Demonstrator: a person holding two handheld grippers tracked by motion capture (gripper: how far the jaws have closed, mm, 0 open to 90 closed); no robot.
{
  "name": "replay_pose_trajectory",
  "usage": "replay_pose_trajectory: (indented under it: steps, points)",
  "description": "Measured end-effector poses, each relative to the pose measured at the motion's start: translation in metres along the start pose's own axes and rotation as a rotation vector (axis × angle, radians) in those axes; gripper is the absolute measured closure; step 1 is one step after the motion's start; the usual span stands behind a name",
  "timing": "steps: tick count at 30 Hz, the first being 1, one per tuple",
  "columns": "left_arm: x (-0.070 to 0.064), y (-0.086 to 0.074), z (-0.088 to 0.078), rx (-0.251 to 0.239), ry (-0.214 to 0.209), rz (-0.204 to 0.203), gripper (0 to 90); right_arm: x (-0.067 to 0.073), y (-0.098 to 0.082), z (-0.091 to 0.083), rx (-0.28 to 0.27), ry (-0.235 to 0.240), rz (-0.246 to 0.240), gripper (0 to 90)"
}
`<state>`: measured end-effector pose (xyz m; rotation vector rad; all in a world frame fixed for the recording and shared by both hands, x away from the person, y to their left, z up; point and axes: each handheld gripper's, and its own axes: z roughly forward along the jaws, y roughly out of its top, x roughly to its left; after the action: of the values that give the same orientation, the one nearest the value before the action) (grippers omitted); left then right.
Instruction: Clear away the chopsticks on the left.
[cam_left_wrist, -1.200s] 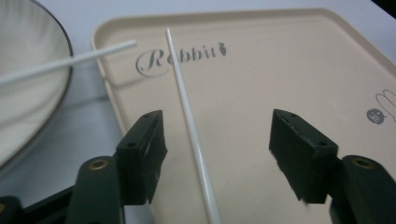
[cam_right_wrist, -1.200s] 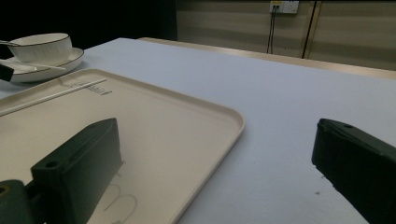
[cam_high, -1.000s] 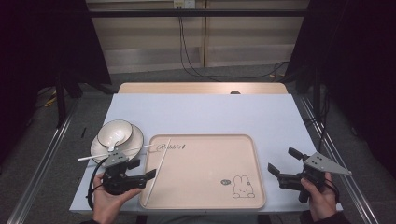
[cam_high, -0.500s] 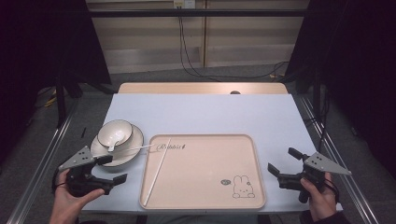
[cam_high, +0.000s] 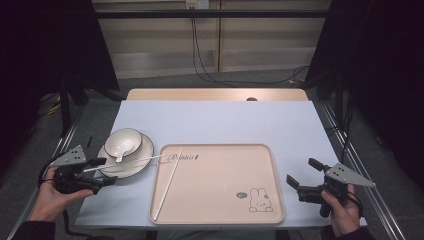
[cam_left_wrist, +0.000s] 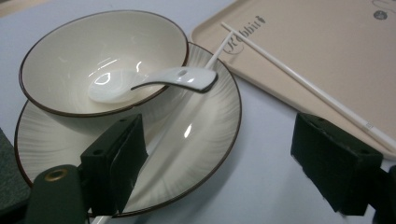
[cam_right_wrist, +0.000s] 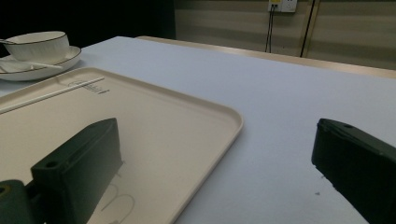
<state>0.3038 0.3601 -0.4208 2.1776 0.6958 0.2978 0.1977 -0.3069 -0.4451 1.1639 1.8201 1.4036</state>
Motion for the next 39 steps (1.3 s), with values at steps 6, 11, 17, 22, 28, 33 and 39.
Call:
replay_pose_trajectory:
  steps: [6,11,17,22,28,33,39]
  points:
    - [0.013,0.0,0.011,0.042,-0.03,0.056,27.6,0.0,0.0,0.0,-0.001,-0.001,-0.001,1.3]
    - [0.023,0.0,0.017,0.089,-0.022,0.093,42.9,0.0,0.0,0.0,0.0,0.0,-0.001,1.3]
    - [0.029,-0.003,0.021,0.119,-0.036,0.118,55.2,0.0,0.0,0.0,-0.001,-0.002,0.0,1.3]
    - [0.028,-0.001,0.027,0.144,-0.058,0.145,62.8,-0.001,0.0,0.0,0.0,-0.001,-0.001,1.3]
    - [0.023,0.003,0.036,0.169,-0.059,0.16,67.9,-0.001,0.0,0.0,0.0,-0.001,-0.001,1.3]
    - [0.02,0.007,0.042,0.182,-0.053,0.169,72.7,-0.001,0.0,0.0,0.0,0.0,0.0,1.3]
    - [0.018,0.009,0.049,0.204,-0.091,0.164,73.1,0.0,0.0,0.001,-0.001,0.002,0.003,1.3]
